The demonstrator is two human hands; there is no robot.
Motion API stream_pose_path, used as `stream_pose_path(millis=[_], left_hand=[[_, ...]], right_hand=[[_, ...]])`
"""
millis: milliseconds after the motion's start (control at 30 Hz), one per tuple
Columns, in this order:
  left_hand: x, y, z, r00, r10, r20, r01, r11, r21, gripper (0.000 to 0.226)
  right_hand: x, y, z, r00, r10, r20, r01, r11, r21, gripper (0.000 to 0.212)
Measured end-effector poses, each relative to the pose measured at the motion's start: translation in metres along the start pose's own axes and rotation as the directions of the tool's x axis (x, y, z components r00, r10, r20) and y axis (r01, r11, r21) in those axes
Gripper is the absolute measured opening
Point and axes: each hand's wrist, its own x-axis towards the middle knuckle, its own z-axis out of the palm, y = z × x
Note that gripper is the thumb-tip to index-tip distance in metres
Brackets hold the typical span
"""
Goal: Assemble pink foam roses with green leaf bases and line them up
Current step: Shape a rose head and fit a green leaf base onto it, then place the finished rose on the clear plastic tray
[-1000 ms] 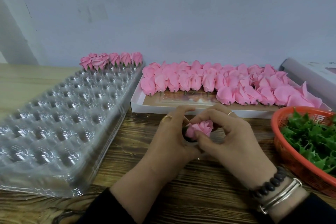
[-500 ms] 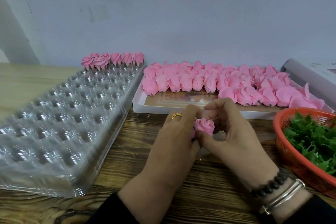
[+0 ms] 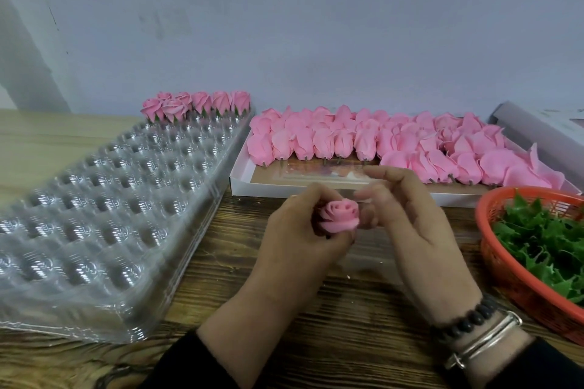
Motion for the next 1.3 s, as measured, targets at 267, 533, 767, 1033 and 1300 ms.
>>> stream_pose_path(millis=[267, 533, 767, 1033, 1300], left_hand=[[0.011, -0.009, -0.018, 0.979, -0.182, -0.096, 0.129, 0.905, -0.406, 0.024], [0.054, 0.027, -0.057, 0.971, -0.053, -0.233, 0.004, 0.978, -0.207, 0.02], [0.127, 0.0, -0.134, 0.898, -0.033, -0.44, 0.016, 0.999, -0.042, 0.025], [0.17, -0.076, -0.192, 0.769, -0.164, -0.617, 0.238, 0.971, 0.039, 0.034], [0.204, -0.123, -0.175, 0.776, -0.143, -0.615, 0.338, 0.916, 0.213, 0.02]], right_hand=[[-0.004, 0.011, 0.002, 0.999, 0.023, -0.037, -0.029, 0.985, -0.169, 0.009], [-0.005, 0.013, 0.001, 0.969, 0.16, 0.188, -0.096, 0.945, -0.311, 0.006], [-0.002, 0.011, -0.001, 0.952, 0.227, 0.206, -0.155, 0.936, -0.315, 0.011], [0.001, 0.019, 0.0, 0.927, 0.314, 0.204, -0.241, 0.918, -0.314, 0.028], [0.004, 0.019, 0.004, 0.921, 0.356, 0.156, -0.289, 0.896, -0.338, 0.04]])
